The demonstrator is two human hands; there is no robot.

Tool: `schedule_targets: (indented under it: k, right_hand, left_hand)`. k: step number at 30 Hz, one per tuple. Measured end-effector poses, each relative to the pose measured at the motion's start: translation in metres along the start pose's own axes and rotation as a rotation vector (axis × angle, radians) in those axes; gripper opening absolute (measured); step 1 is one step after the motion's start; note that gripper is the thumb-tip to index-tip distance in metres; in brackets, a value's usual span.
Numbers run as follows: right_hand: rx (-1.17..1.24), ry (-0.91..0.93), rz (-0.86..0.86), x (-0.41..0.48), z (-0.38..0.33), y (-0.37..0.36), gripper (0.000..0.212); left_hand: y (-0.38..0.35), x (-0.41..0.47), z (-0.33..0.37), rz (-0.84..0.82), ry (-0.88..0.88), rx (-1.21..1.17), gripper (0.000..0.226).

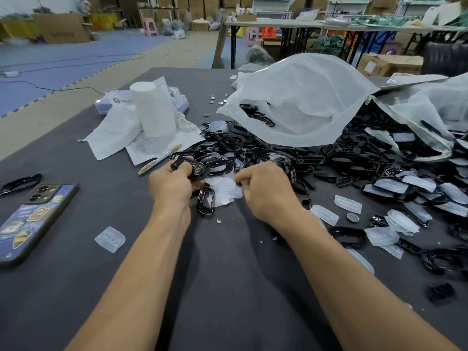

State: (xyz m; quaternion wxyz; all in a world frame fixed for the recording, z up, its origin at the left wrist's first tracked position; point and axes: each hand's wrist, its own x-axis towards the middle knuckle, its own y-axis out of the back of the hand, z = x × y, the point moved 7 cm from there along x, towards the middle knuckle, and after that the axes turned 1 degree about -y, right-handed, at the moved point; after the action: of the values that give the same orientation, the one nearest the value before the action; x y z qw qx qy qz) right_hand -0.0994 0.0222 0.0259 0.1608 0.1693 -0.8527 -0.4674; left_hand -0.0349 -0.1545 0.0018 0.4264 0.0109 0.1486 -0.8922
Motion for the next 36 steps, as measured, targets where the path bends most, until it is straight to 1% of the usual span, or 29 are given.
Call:
schedule_targets:
  k: [2, 3, 6, 8, 10, 12, 15, 17, 19, 22, 26, 29, 31, 33, 36]
  right_hand:
    - [-0.072, 0.029, -0.083, 0.01, -0.011, -0.013, 0.031]
    - [-0.099, 0.041, -0.098, 0.012, -0.015, -0.018, 0.029]
    - [-0.108, 0.027, -0.078, 0.012, -0.016, -0.019, 0.027]
    - [-0.02, -0.041, -0.044, 0.009, -0.009, -0.014, 0.025]
    - [0.189, -0.148, 0.006, 0.001, 0.005, -0.008, 0.02]
    - [0.485, -0.221, 0.051, -0.012, 0.016, -0.003, 0.018]
    - [0.913, -0.224, 0.06, -0.03, 0.025, 0.002, 0.025]
    - [1.088, -0.212, 0.033, -0.035, 0.026, 0.006, 0.027]
    - [1.183, -0.217, 0.028, -0.037, 0.029, 0.01, 0.027]
    - [1.235, -0.253, 0.048, -0.035, 0.035, 0.013, 0.029]
    - [1.292, -0.333, 0.042, -0.033, 0.042, 0.009, 0.031]
    - [1.378, -0.379, 0.05, -0.032, 0.047, 0.007, 0.022]
    - [1.435, -0.391, 0.05, -0.032, 0.047, 0.008, 0.024]
    - [1.413, -0.38, 0.055, -0.032, 0.045, 0.009, 0.028]
    - [1.282, -0.35, 0.129, -0.032, 0.047, 0.013, 0.027]
  left_hand:
    - [0.0, 0.0, -0.001, -0.015, 0.001, -0.015, 0.035]
    - [-0.001, 0.0, -0.001, -0.027, 0.003, -0.017, 0.034]
    - [-0.002, 0.001, -0.003, -0.055, 0.026, -0.017, 0.031]
    - [-0.003, 0.001, -0.004, -0.061, 0.041, -0.011, 0.029]
    - [-0.006, -0.001, -0.006, -0.08, 0.053, -0.002, 0.027]
    - [-0.011, -0.005, -0.007, -0.126, 0.061, 0.031, 0.027]
    - [-0.026, -0.018, -0.011, -0.244, 0.052, 0.115, 0.029]
    - [-0.037, -0.03, -0.015, -0.336, 0.041, 0.184, 0.027]
    - [-0.046, -0.039, -0.02, -0.413, 0.04, 0.216, 0.023]
    - [-0.054, -0.046, -0.025, -0.479, 0.046, 0.24, 0.019]
    - [-0.06, -0.05, -0.028, -0.521, 0.049, 0.251, 0.018]
    - [-0.06, -0.049, -0.03, -0.514, 0.044, 0.235, 0.019]
    - [-0.06, -0.048, -0.032, -0.488, 0.041, 0.227, 0.019]
    - [-0.059, -0.048, -0.033, -0.451, 0.036, 0.219, 0.023]
    - [-0.057, -0.047, -0.035, -0.425, 0.033, 0.235, 0.024]
